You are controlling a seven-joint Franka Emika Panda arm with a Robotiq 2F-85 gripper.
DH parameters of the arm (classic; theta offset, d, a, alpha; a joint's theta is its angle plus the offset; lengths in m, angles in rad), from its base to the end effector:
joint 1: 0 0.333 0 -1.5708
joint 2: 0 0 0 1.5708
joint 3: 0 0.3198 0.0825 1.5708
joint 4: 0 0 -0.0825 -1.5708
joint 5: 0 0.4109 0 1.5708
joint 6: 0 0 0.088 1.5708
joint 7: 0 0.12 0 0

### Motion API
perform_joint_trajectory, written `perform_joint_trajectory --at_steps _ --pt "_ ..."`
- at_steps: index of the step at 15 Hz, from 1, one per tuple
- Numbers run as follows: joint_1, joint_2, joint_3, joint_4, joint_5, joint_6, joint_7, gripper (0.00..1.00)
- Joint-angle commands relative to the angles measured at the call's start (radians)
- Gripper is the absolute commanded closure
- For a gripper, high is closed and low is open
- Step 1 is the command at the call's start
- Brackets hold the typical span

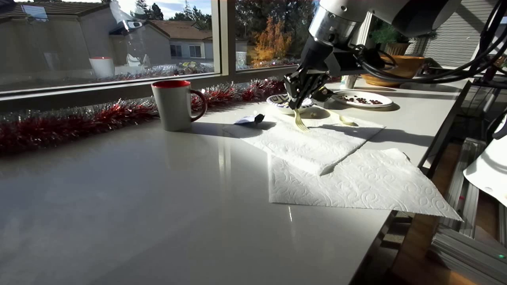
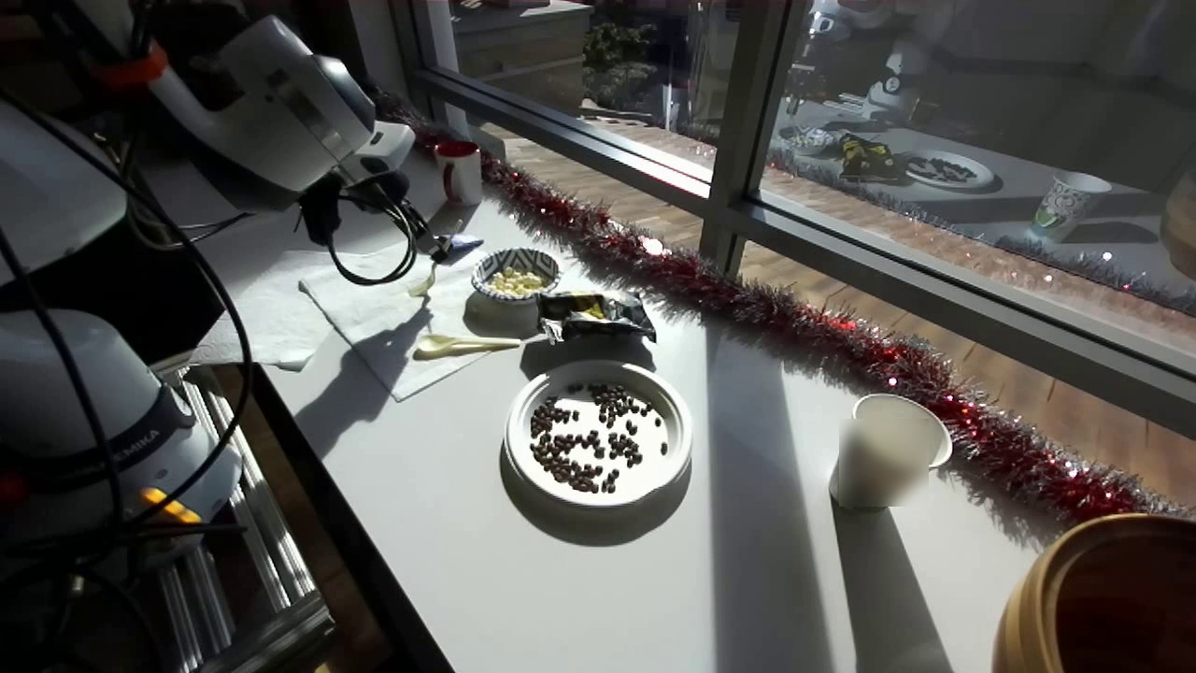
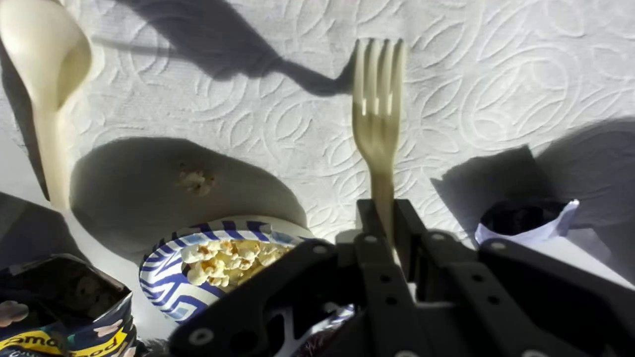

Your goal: Use the fork to put the white object in the bowl

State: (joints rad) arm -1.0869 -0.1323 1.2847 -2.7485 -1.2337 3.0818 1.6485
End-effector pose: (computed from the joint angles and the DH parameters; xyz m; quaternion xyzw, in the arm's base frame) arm 0.3741 0.1357 0.2056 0.9698 -0.0998 0.2214 0.0242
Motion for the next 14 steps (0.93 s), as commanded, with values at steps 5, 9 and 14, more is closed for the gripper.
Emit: perform_joint_trajectory --at_steps 5,9,14 --pt "0.348 0.268 -0.212 0.182 0.525 -0.326 -0.522 0.97" --pt "0.232 0.26 -0.027 0.258 0.649 -0.438 -0.601 0.48" --pt "0.178 0.186 0.078 0.326 0.741 -0.521 -0.666 0.12"
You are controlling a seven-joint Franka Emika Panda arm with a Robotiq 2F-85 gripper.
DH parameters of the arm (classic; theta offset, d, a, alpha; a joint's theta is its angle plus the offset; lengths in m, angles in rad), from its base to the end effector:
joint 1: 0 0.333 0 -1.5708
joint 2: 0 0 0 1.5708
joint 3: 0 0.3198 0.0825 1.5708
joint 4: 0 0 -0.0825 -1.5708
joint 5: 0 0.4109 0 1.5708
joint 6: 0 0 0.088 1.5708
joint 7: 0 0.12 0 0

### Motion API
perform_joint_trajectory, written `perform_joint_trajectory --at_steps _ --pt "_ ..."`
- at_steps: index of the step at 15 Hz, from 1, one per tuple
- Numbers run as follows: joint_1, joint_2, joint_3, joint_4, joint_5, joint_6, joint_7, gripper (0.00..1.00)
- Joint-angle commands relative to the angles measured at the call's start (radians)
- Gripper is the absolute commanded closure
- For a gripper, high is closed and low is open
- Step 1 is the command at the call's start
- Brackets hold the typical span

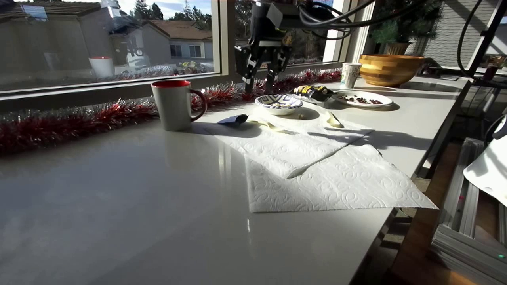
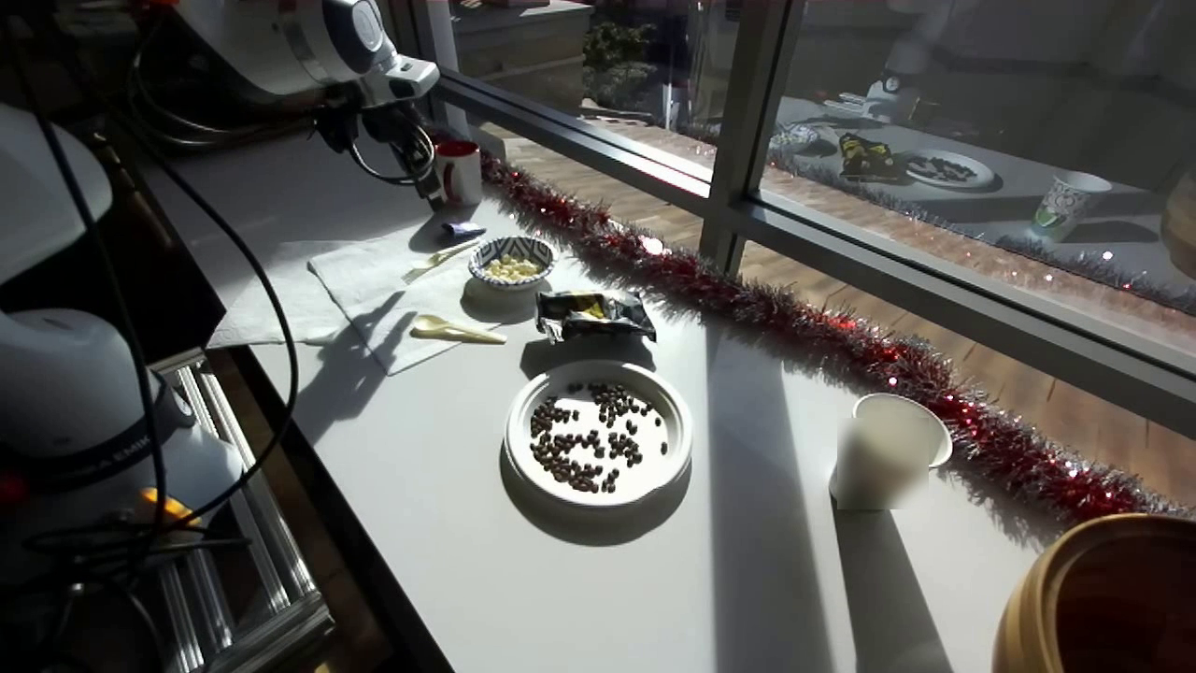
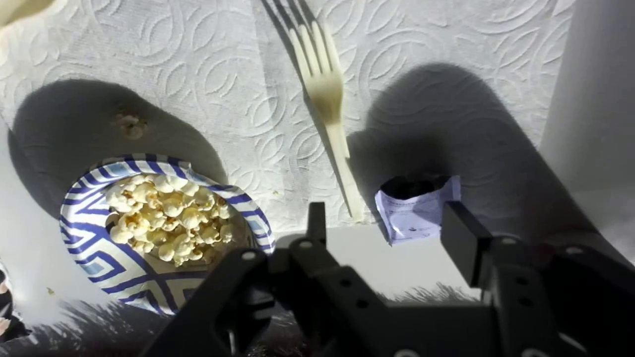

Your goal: Use the fork to put the white object in the bowl

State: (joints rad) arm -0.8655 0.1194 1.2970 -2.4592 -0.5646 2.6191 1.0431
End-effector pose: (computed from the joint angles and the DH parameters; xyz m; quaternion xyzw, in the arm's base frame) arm 0.4546 0.2266 0.2649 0.9896 -0.0741 0.1215 0.0232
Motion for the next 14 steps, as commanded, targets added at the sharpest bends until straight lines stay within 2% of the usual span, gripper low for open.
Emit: perform_joint_trajectory --at_steps 1,2,5,9,11,13,14 --pt "-0.063 -0.091 0.092 0.046 0.082 -0.062 -0.075 0.07" --pt "-0.087 -0.1 0.122 0.064 0.111 -0.085 -0.104 0.0" --pt "-0.141 -0.11 0.187 0.122 0.19 -0.21 -0.201 0.0" --pt "-0.186 -0.058 0.232 0.209 0.217 -0.442 -0.399 0.0" --pt "-0.22 -0.033 0.261 0.238 0.215 -0.522 -0.511 0.0" --pt "-0.274 0.015 0.308 0.238 0.208 -0.522 -0.595 0.0" --pt "-0.317 0.051 0.346 0.222 0.198 -0.468 -0.607 0.0"
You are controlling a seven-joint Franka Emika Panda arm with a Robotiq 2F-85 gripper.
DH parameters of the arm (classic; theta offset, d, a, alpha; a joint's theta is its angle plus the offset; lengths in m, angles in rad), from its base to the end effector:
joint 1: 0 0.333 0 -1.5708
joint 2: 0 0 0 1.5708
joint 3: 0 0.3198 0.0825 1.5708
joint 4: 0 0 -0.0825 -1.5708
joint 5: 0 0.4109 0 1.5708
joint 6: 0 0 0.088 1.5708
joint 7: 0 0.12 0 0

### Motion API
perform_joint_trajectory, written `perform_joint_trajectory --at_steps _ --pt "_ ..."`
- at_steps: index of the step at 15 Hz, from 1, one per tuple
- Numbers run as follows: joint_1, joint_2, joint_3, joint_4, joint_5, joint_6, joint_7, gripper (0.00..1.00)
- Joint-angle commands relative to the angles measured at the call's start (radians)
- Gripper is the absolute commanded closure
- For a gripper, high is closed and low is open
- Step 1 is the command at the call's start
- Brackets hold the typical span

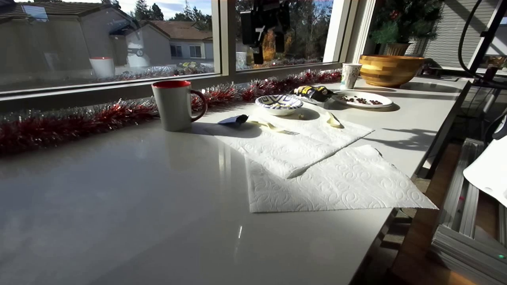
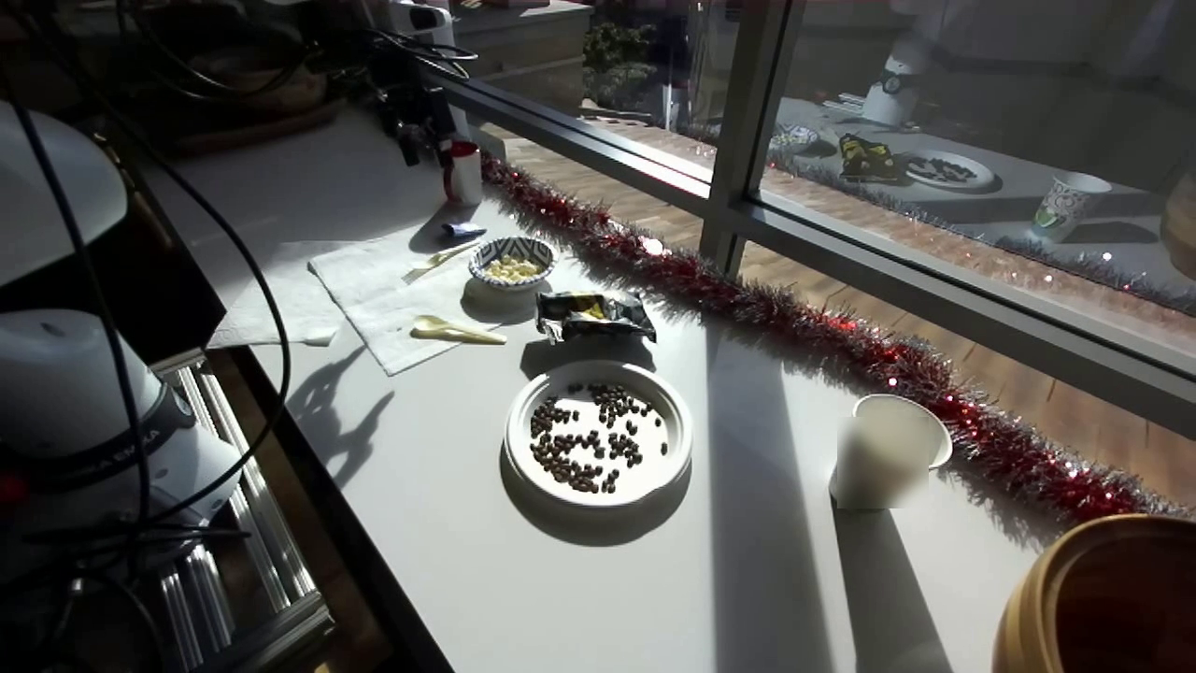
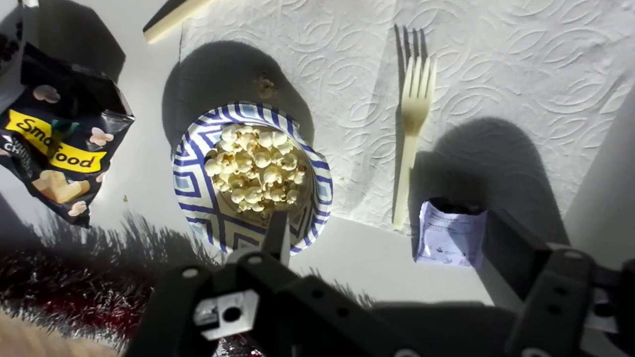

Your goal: Use the fork to put the white object in the bowl

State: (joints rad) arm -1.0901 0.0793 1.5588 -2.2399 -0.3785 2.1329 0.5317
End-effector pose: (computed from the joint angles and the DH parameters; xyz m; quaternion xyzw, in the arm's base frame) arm 0.4848 0.2226 0.3348 0.9890 0.0796 0.0123 0.1238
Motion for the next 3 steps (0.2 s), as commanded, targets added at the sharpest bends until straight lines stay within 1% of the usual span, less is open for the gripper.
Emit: perform_joint_trajectory --at_steps 1,2,3 --pt "-0.029 0.018 0.025 0.001 0.0 0.004 -0.034 0.0" --pt "-0.043 0.03 0.035 0.001 -0.001 0.005 -0.041 0.0" --pt "-0.042 0.034 0.03 0.0 -0.001 0.005 -0.041 0.0"
